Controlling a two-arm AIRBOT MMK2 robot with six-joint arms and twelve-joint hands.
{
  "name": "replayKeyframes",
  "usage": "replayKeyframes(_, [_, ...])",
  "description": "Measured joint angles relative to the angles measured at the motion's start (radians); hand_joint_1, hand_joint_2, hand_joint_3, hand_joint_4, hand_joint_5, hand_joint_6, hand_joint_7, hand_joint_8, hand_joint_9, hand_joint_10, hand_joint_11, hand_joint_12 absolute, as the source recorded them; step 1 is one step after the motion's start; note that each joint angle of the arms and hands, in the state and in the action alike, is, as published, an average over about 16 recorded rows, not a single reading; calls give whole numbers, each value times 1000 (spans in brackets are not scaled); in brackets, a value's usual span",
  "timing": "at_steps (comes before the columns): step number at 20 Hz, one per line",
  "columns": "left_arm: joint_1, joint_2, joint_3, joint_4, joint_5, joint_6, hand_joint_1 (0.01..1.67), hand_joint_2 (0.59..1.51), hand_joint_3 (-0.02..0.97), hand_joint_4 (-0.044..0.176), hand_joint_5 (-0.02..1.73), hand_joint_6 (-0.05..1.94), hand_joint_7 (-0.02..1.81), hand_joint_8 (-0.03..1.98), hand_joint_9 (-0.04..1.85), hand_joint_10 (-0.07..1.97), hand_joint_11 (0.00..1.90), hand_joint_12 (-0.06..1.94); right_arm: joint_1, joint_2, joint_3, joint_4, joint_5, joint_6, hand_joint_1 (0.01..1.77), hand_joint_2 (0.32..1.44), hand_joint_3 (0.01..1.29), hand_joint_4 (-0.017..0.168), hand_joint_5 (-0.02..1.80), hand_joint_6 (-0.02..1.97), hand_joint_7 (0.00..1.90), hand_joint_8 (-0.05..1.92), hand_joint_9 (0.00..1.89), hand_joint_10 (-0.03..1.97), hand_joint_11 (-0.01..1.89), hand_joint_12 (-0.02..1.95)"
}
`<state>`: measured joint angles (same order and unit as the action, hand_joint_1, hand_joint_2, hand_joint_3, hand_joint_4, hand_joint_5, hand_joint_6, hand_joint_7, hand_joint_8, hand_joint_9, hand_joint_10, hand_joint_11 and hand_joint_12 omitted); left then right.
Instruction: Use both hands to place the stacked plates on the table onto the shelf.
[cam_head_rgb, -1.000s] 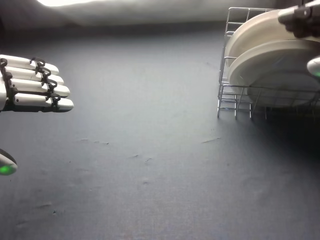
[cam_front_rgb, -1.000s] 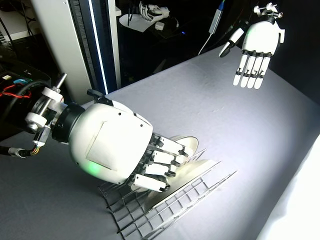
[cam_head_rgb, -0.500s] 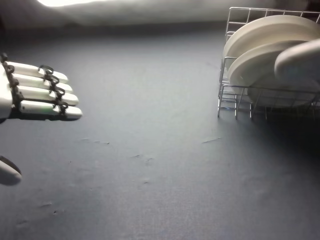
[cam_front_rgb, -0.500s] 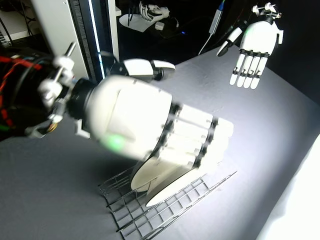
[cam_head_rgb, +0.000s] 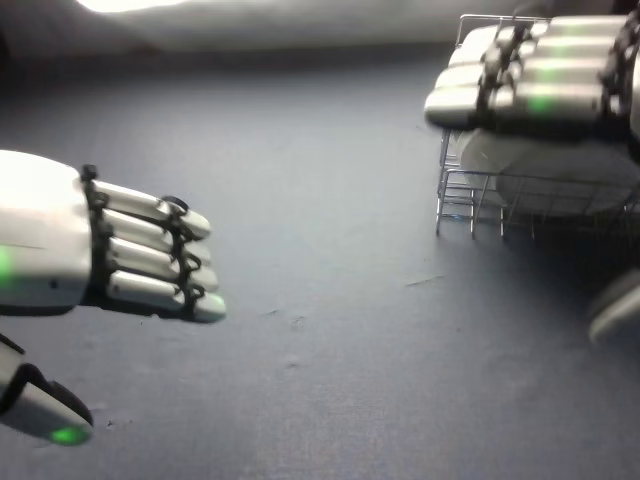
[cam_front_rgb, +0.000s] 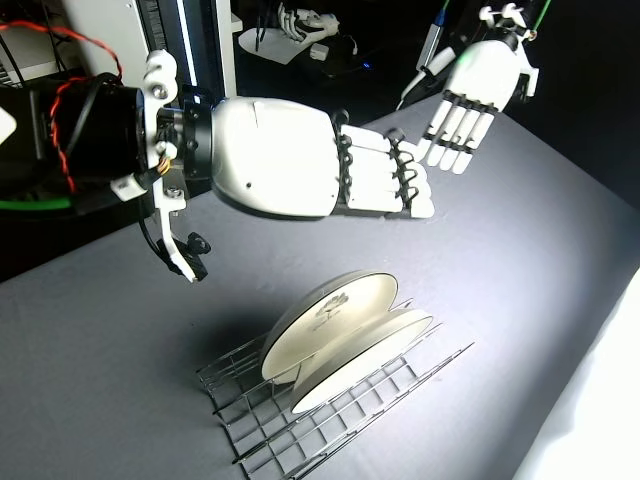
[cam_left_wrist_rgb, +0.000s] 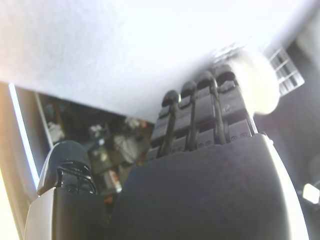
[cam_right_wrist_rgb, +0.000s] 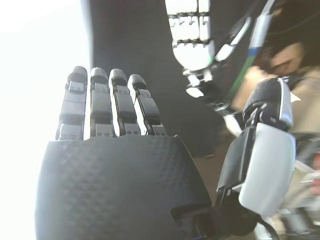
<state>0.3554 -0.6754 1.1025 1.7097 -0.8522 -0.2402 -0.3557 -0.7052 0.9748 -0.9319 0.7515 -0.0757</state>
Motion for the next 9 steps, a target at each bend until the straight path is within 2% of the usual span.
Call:
replayKeyframes(2, [-2, 1, -20, 1, -4, 4, 13, 1126, 19, 16, 587, 794, 674, 849, 643, 877, 602, 959, 0, -2, 7, -69, 46, -5, 227, 861, 13, 1, 601, 731, 606, 767, 533, 772, 403, 936])
replayKeyframes(6, [-5, 1, -45, 2, -7, 8, 13, 1128, 19, 24, 806, 1093, 923, 1167, 882, 1201, 831, 1303, 0, -4, 17, -151, 103, -11, 167, 884, 13, 2, 828, 1007, 834, 1060, 738, 1071, 566, 1278])
replayKeyframes(9, [-7, 2, -59, 2, -8, 10, 13, 1125, 18, 30, 1037, 1437, 1180, 1533, 1129, 1575, 1074, 1703, 0, -5, 24, -199, 145, -14, 126, 909, 13, 4, 1085, 1320, 1092, 1395, 966, 1416, 739, 1685])
